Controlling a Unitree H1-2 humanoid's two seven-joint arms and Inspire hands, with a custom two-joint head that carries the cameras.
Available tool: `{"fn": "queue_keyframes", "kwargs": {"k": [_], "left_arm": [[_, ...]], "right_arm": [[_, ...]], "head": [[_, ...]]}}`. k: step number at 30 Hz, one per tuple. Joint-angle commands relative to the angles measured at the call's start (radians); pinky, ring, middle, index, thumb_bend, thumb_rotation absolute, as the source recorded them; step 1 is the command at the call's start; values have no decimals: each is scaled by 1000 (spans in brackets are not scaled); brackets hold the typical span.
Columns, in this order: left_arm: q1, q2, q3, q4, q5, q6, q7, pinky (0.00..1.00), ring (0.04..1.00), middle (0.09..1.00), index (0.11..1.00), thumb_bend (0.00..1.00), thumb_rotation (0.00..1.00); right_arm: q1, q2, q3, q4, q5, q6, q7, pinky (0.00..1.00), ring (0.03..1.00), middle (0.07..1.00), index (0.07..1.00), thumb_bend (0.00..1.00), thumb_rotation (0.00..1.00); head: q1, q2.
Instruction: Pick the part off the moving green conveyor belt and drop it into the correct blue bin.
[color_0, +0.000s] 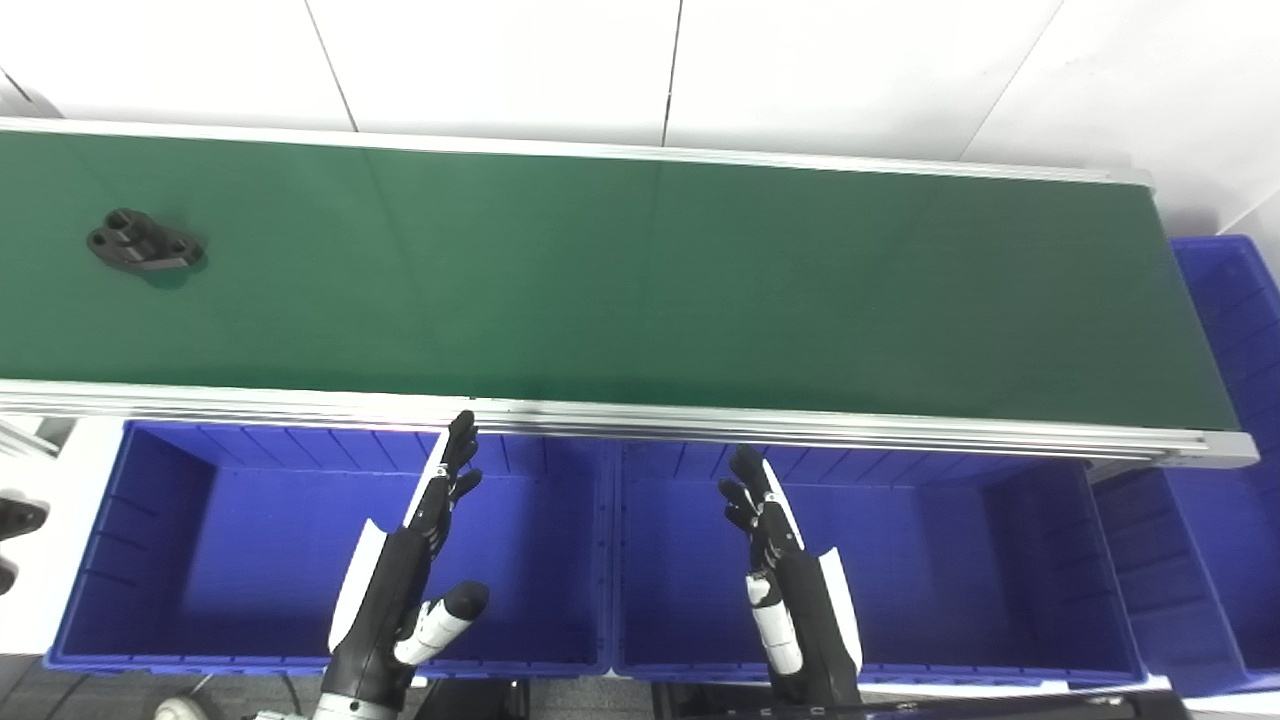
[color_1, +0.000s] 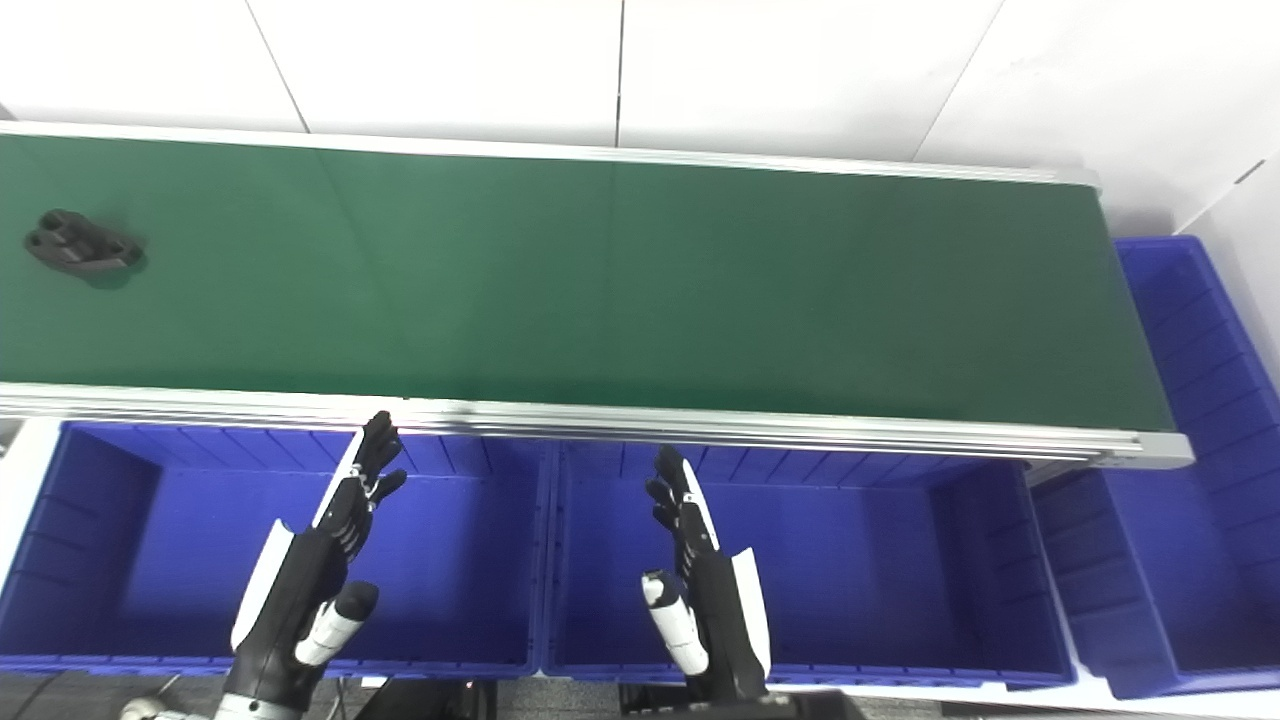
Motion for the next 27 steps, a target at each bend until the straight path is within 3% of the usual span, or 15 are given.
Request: {"fn": "queue_keyframes", "kwargs": {"k": [1,27], "left_arm": [[2,4,-2,-27,-17,-28,5,924,984,1000,1000,896,952],[2,8,-1,-29,-18,-28,2,930,985,1000,1000,890,961]], "right_arm": [[13,69,48,-6,-13,-37,8,924,928,961,977,868,1000],[13,73,48,-6,-22,-41,4,922,923,959,973,867,1000]], "head": [[1,0],[-2,-1]]}}
